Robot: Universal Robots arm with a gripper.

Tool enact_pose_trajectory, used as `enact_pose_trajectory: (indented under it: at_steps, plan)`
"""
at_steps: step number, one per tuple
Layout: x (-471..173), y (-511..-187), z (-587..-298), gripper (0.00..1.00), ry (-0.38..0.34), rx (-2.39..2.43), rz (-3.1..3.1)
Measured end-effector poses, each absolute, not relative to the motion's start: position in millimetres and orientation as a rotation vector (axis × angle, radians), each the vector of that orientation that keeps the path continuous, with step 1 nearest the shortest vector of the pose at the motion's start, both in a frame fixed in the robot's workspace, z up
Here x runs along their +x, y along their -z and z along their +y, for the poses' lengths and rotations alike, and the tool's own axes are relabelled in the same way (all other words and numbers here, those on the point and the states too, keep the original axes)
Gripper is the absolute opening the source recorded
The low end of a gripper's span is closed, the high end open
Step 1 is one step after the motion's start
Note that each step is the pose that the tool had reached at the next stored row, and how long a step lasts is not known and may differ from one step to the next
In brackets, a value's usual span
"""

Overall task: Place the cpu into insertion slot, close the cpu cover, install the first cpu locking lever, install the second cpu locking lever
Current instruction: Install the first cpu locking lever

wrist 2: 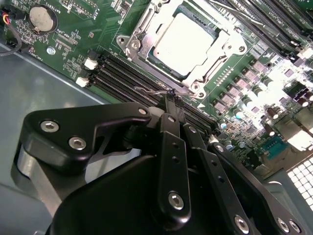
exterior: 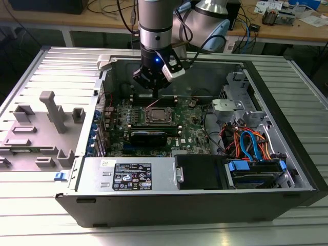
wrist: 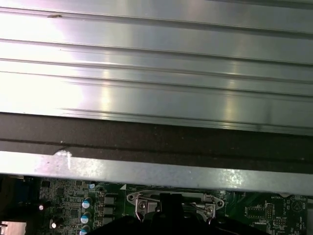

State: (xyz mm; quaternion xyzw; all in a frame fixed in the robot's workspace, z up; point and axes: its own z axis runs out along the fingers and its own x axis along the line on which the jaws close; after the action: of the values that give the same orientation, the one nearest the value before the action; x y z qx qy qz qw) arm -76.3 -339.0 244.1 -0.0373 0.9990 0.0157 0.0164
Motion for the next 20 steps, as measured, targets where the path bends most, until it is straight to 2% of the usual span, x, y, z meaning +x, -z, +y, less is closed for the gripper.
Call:
enact_pose_trajectory:
  at_steps: [20]
  plan:
    - [-60.3,-231.1,-335.9,0.11,-0.032,-0.059,3.108]
